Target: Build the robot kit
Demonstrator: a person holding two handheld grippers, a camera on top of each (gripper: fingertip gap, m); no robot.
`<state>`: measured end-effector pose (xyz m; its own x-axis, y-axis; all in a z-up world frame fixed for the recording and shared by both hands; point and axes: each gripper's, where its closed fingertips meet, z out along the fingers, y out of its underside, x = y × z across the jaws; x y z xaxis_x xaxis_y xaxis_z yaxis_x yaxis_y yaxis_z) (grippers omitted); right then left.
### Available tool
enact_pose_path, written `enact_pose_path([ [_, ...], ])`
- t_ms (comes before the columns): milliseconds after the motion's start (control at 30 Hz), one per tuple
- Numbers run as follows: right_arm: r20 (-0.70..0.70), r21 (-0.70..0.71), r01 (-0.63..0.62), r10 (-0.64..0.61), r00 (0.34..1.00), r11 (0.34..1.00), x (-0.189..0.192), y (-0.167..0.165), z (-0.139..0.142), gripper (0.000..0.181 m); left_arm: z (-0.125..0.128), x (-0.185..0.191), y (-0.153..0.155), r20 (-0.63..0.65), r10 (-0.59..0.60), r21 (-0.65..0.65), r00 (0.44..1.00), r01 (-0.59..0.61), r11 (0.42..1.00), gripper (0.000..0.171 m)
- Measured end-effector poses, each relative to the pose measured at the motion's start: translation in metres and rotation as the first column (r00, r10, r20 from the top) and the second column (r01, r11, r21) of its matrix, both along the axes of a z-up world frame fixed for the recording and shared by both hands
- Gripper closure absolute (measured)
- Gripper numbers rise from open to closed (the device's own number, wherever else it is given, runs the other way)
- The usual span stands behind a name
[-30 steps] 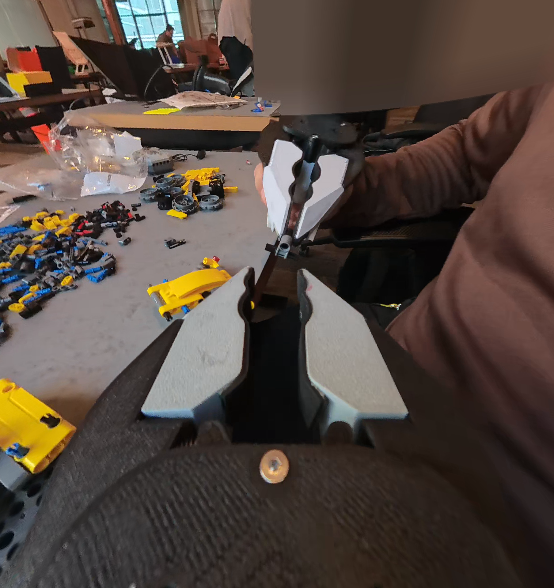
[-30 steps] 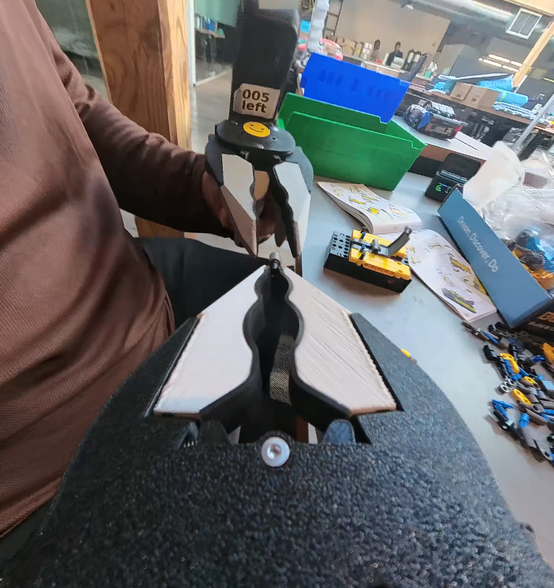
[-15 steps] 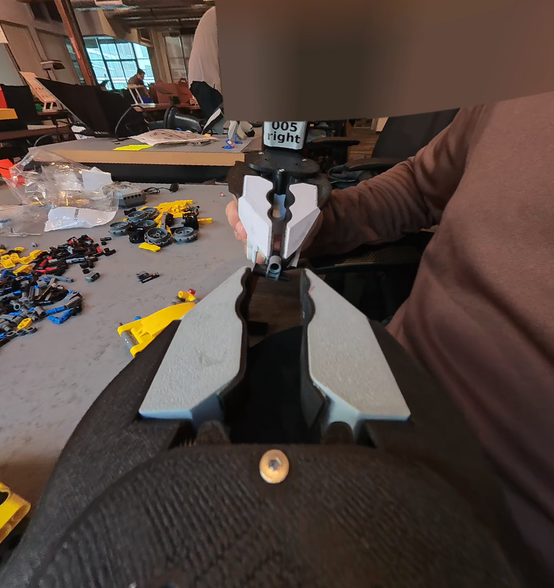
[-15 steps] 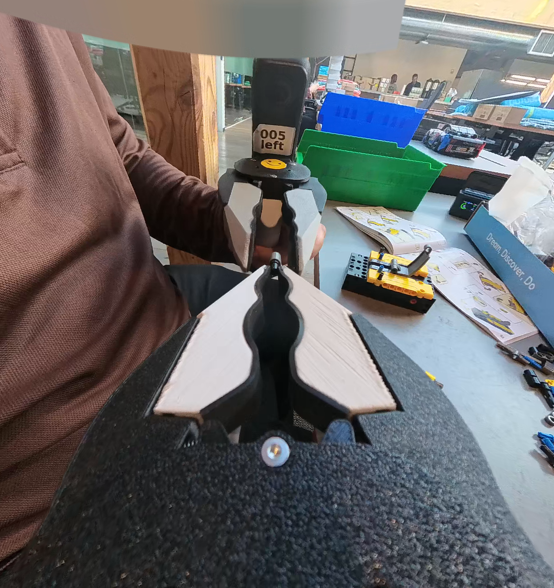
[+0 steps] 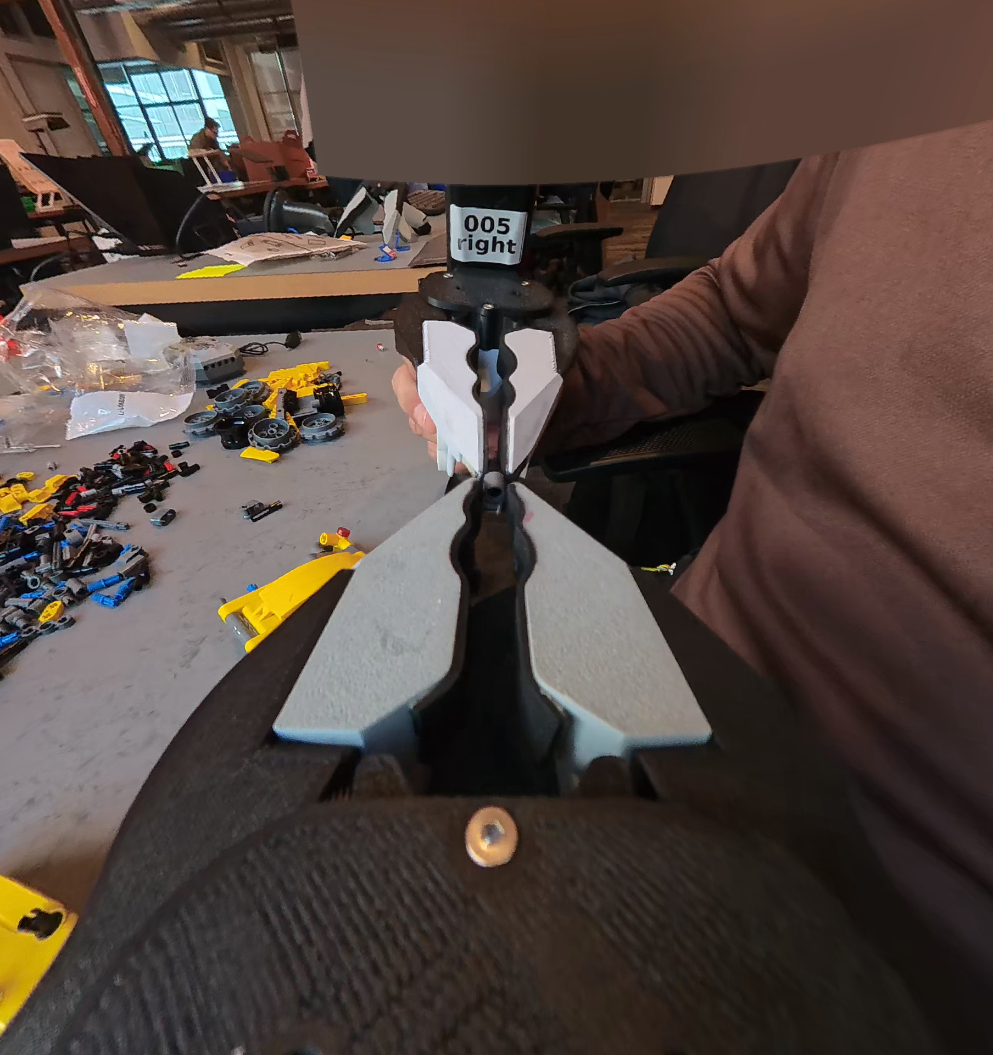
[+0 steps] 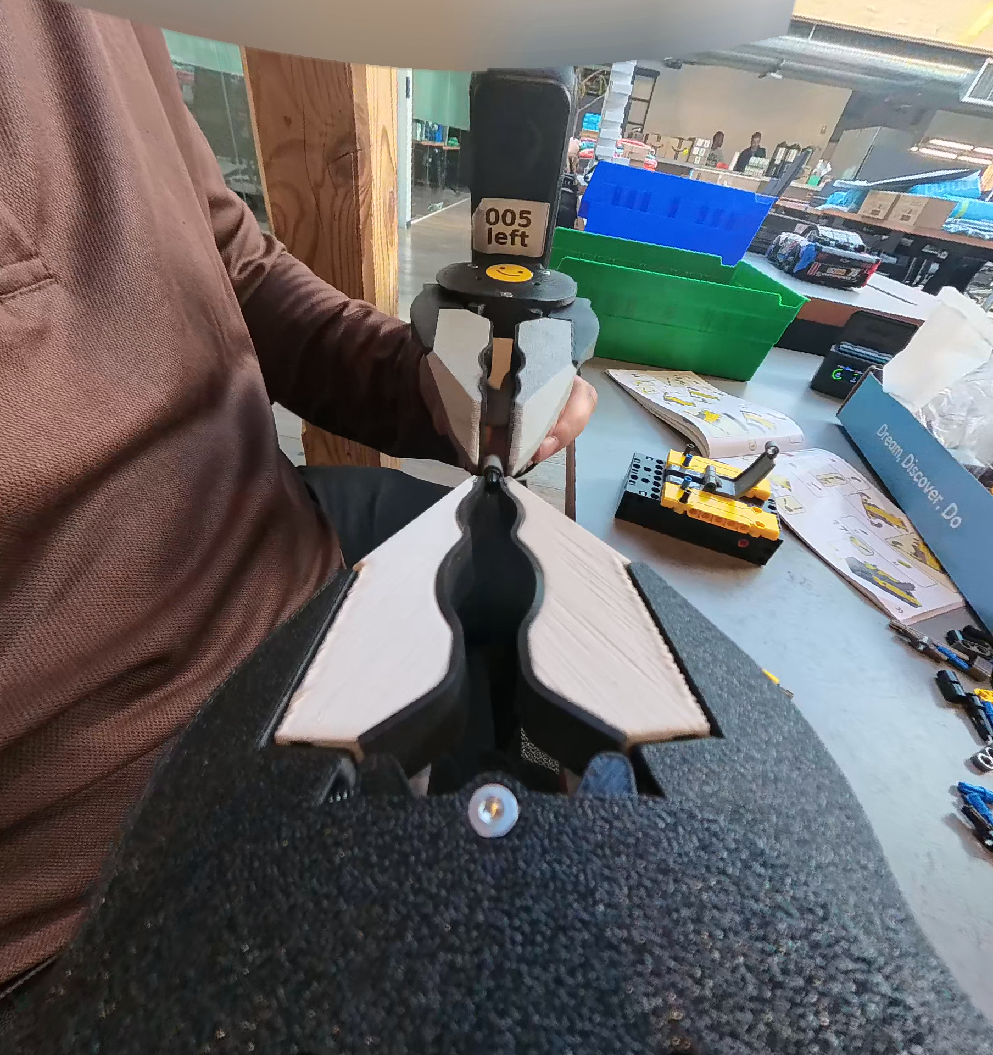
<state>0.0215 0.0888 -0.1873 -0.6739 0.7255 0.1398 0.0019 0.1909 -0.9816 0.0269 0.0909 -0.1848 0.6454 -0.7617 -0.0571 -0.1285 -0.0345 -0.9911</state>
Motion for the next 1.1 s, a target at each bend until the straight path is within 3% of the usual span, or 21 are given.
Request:
enact_pose_path([
  [300,0.001,-0.007,-0.012,0.012,1.000,1.000,0.000,-0.001,-0.001,0.180,-0.003,0.002,0.001,0.004,-0.002,-0.006,1.000,0.002,1.000,0.166],
  [467,0.100,-0.039,0.065,-0.061,0.993,0.997,-0.009,0.014,-0.012,0.180,-0.012,-0.011,0.014,-0.150,0.152,0.054,0.977,-0.146,0.988,0.166],
  [533,0.165,-0.001,0.142,-0.140,0.976,0.990,-0.013,0.026,-0.024,0.169,-0.022,-0.025,0.023,-0.315,0.291,0.147,0.903,-0.256,0.955,0.166],
  [567,0.183,0.038,0.183,-0.187,0.965,0.982,-0.013,0.031,-0.030,0.158,-0.030,-0.034,0.027,-0.412,0.362,0.203,0.836,-0.302,0.931,0.166],
  [633,0.188,0.166,0.263,-0.293,0.938,0.950,-0.015,0.040,-0.044,0.153,-0.049,-0.047,0.032,-0.575,0.445,0.285,0.686,-0.342,0.895,0.166],
  [733,0.172,0.387,0.330,-0.419,0.891,0.861,-0.017,0.052,-0.070,0.148,-0.072,-0.054,0.037,-0.715,0.476,0.351,0.512,-0.325,0.878,0.166],
  [800,0.140,0.506,0.347,-0.472,0.870,0.789,-0.018,0.058,-0.082,0.146,-0.076,-0.059,0.040,-0.760,0.519,0.428,0.392,-0.299,0.853,0.166],
  [833,0.116,0.550,0.356,-0.492,0.863,0.755,-0.018,0.060,-0.085,0.146,-0.075,-0.059,0.041,-0.764,0.536,0.456,0.359,-0.287,0.842,0.166],
  [1000,0.026,0.668,0.375,-0.524,0.852,0.643,-0.017,0.065,-0.091,0.140,-0.075,-0.060,0.041,-0.754,0.551,0.467,0.358,-0.297,0.833,0.166],
  [1100,0.001,0.673,0.387,-0.524,0.852,0.630,-0.019,0.066,-0.089,0.140,-0.072,-0.063,0.039,-0.739,0.570,0.486,0.358,-0.303,0.820,0.166],
])
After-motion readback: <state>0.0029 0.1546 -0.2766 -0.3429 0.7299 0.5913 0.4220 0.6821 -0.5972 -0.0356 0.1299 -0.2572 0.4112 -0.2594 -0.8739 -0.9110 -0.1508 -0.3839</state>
